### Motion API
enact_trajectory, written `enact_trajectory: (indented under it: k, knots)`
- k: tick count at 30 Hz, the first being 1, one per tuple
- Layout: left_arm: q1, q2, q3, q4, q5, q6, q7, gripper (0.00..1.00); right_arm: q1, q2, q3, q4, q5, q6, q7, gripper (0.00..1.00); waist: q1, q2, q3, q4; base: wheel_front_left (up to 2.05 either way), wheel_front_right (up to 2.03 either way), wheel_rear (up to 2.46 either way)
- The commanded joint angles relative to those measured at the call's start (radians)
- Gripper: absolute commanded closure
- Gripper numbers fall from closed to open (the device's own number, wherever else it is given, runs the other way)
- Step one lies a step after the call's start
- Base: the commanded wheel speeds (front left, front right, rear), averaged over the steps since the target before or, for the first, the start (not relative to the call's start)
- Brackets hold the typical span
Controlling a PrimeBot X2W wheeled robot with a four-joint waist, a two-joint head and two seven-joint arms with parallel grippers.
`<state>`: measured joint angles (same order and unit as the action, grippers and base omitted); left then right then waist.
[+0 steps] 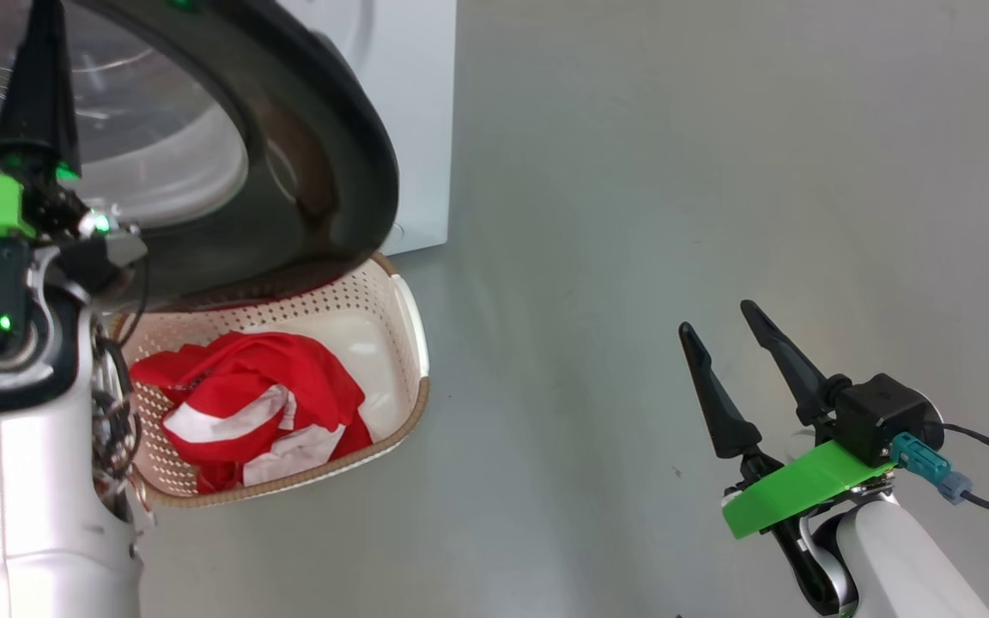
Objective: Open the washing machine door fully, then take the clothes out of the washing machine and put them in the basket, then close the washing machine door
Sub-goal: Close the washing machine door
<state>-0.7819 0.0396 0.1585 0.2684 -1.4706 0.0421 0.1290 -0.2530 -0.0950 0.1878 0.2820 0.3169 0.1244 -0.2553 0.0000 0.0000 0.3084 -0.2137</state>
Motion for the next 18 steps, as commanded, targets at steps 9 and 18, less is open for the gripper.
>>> enact_trajectory:
  k: [9, 18]
  knots:
    - [-0.079, 0.043, 0.02, 0.034, -0.006, -0.048, 0.007, 1.0, -0.019, 0.006, 0.019, -0.022, 0.016, 0.006, -0.006, 0.0, 0.0, 0.0, 0.018, -0.028, 0.0, 0.0, 0.0]
    - [0.03, 0.037, 0.014, 0.025, -0.019, -0.071, 0.034, 0.0, 0.0, 0.006, 0.011, -0.011, 0.01, 0.006, -0.006, 0.0, 0.0, 0.0, -0.046, 0.016, 0.0, 0.0, 0.0]
